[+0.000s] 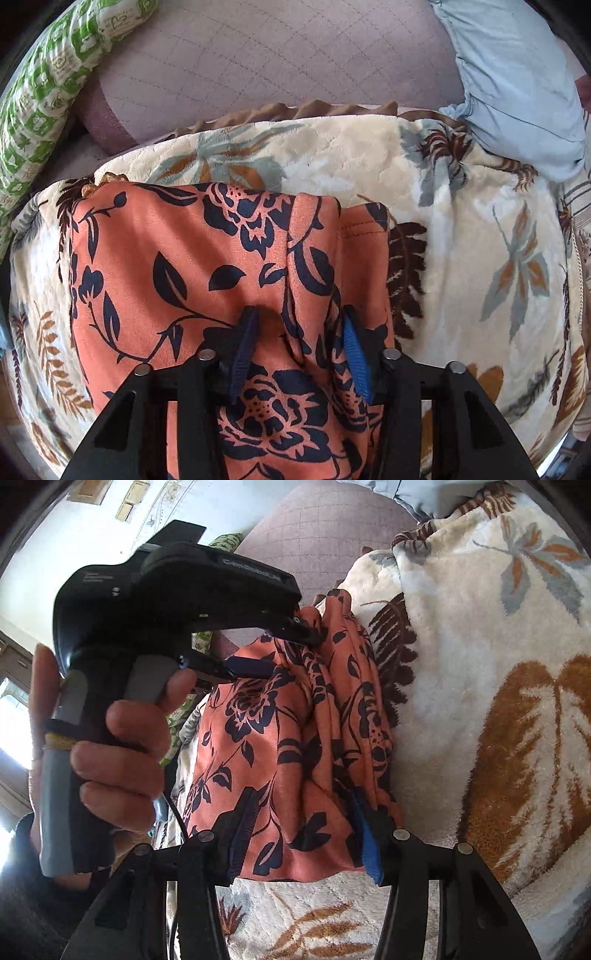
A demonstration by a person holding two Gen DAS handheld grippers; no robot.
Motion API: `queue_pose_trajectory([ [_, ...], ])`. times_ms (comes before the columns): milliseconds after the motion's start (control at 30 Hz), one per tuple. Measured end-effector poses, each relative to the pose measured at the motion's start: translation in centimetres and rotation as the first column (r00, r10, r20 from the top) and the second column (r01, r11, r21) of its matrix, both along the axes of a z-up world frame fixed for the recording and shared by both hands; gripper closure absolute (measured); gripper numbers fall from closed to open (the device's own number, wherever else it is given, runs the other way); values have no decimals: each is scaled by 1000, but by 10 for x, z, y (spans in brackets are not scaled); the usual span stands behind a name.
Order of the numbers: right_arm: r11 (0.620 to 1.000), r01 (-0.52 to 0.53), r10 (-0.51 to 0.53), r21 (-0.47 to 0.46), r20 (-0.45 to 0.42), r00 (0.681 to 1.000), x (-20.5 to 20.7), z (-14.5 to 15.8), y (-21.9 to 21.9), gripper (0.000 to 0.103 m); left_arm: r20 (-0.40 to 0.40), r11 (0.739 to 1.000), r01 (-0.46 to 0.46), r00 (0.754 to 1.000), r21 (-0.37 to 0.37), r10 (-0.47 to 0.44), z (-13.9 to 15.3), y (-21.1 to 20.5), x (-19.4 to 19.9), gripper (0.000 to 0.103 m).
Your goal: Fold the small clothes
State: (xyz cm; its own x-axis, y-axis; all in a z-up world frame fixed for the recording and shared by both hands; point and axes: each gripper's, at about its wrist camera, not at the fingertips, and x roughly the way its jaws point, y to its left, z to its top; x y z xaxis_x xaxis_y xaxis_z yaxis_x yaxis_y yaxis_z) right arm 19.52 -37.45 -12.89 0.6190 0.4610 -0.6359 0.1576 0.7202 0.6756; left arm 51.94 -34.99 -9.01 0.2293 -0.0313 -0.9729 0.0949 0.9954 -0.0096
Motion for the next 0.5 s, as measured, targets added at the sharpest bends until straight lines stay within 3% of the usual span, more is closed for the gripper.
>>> queue_pose_trajectory([
  [33,1000,0,0,-25,6,1000,0,0,1,69,5,1000,-2,1000,-19,2,0,2,0,80],
  [67,1000,-11,12,-28,13,1000,1,0,2,85,8,999,-8,1000,-38,8,1,4,0,82],
  [200,998,36,-38,47,55,998,-6,11,-12,87,46,991,-29,998,-132,36,24,11,-7,86],
  [300,998,65,-65,4,99,993,-15,28,-20,87,68,970,-17,997,-242,35,42,10,-10,86],
  [367,997,75,-73,-23,67,995,-16,23,-24,87,65,974,0,998,-225,15,37,3,-10,85],
  [500,997,45,-48,-65,-50,998,-8,-1,-25,86,16,989,16,1000,-146,-14,-2,-9,-10,81],
])
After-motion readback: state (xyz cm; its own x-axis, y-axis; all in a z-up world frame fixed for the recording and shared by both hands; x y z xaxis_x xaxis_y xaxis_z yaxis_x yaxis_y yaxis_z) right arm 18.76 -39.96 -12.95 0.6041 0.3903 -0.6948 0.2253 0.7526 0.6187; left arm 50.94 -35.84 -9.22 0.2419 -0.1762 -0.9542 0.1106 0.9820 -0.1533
